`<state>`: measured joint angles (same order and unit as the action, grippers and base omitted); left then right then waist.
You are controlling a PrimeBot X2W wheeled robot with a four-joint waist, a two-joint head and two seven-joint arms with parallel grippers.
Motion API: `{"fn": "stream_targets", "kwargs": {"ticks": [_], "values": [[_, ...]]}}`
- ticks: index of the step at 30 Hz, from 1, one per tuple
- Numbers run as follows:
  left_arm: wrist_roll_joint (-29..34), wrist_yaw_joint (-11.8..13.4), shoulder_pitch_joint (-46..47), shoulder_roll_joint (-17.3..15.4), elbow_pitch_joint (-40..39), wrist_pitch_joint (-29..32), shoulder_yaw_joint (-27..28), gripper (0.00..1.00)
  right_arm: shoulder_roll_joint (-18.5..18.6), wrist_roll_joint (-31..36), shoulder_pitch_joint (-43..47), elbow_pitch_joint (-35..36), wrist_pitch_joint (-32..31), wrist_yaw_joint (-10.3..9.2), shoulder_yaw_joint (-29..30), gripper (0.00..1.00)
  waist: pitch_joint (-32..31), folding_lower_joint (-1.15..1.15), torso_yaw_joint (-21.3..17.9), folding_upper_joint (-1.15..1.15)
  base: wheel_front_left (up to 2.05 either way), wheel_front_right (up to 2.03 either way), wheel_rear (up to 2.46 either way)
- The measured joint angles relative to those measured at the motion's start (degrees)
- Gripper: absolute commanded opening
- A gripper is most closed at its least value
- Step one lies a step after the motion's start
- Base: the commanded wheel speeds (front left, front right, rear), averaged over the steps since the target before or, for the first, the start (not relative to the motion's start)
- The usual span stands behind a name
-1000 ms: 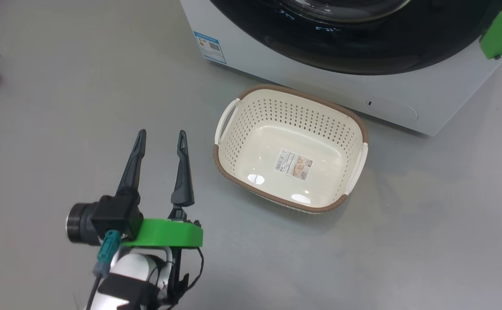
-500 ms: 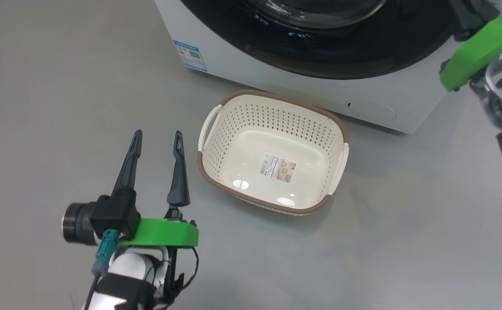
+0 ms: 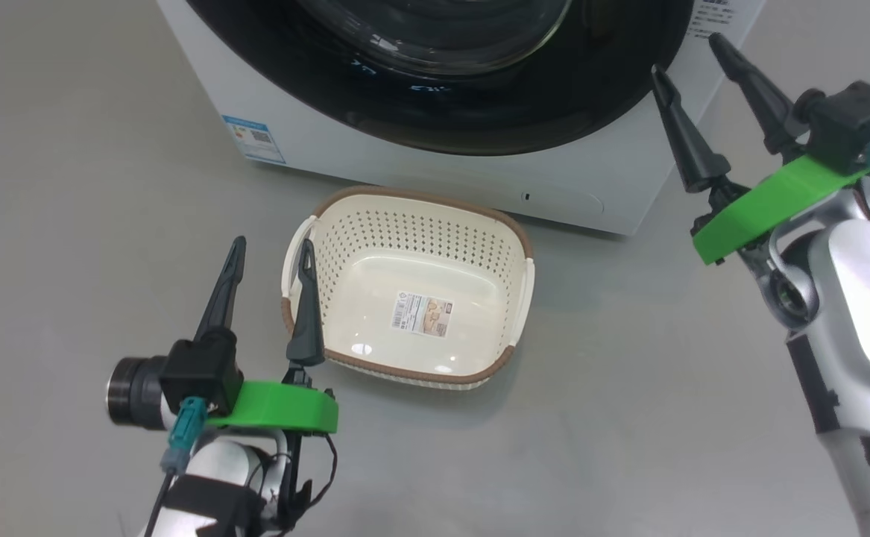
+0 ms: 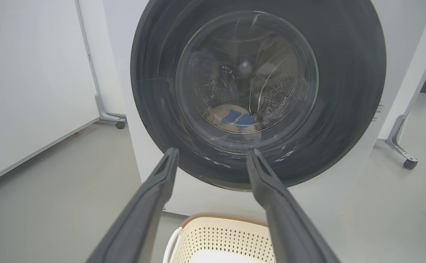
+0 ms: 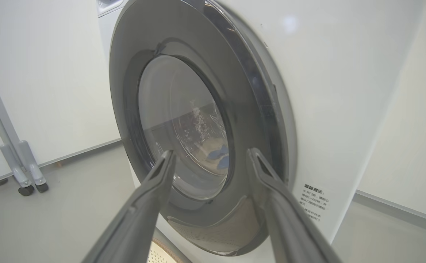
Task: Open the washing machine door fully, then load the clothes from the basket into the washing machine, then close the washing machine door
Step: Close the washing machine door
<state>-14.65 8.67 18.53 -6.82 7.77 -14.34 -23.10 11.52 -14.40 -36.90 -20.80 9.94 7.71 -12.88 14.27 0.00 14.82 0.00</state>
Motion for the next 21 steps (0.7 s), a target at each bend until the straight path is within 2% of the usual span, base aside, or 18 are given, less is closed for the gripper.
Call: {"fn": "stream_targets", "kwargs": {"ticks": [11, 21], "values": [[-0.58, 1.49, -0.38, -1.27, 1.07, 0.34, 1.03, 1.0, -4.39, 2.33, 11.33, 5.11, 0.19, 0.0, 5.26, 1.0, -2.97, 0.0, -5.46, 0.0, 0.0, 0.0, 0.0], [-1.93, 2.56, -4.36, -2.12, 0.96, 1.59, 2.19, 1.0, -6.67, 4.05, 21.49, 10.38, -0.57, -0.01, 10.47, 1.0, -6.34, 0.0, -9.94, 0.0, 0.0, 0.0, 0.0]]}}
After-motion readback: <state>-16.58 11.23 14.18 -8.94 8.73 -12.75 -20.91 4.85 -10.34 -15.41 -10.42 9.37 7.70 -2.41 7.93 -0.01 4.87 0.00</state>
